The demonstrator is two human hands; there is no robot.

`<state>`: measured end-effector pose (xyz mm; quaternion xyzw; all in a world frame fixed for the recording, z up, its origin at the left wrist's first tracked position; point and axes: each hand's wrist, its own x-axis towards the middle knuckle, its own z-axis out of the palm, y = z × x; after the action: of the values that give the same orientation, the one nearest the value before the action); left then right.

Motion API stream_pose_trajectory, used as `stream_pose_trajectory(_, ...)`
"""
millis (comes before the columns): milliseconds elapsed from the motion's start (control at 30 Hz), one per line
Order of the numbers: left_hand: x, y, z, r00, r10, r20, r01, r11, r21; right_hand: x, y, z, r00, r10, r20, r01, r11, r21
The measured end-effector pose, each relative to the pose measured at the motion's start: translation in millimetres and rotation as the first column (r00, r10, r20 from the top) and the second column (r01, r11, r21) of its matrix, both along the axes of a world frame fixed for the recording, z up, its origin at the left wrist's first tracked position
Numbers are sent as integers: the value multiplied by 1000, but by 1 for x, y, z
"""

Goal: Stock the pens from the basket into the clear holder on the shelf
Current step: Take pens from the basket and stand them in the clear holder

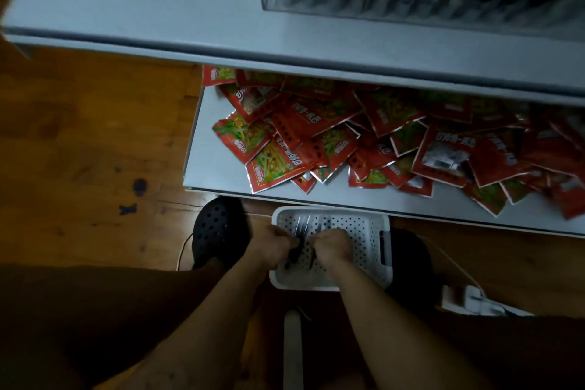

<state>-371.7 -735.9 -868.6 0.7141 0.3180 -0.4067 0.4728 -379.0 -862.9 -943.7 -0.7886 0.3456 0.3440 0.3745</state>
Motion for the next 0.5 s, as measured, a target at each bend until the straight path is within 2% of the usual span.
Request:
stream_pose_trajectory(100,5,-5,25,996,-20,85,20,1000,-8,3,-12,41,993,-78,87,71,994,79)
stream_pose_trajectory(233,10,-12,67,971,-14,241,18,1000,-13,11,-25,100,974,-191,126,140,933,331)
stream_pose_trajectory(367,14,-12,125,910,19,413,-10,1000,-24,17,-35,170,946,-157,284,10,889,458)
stream_pose_trajectory(500,12,-17,189,831,48,554,-16,998,-64,14,-46,230,856,-145,496,-89,904,417)
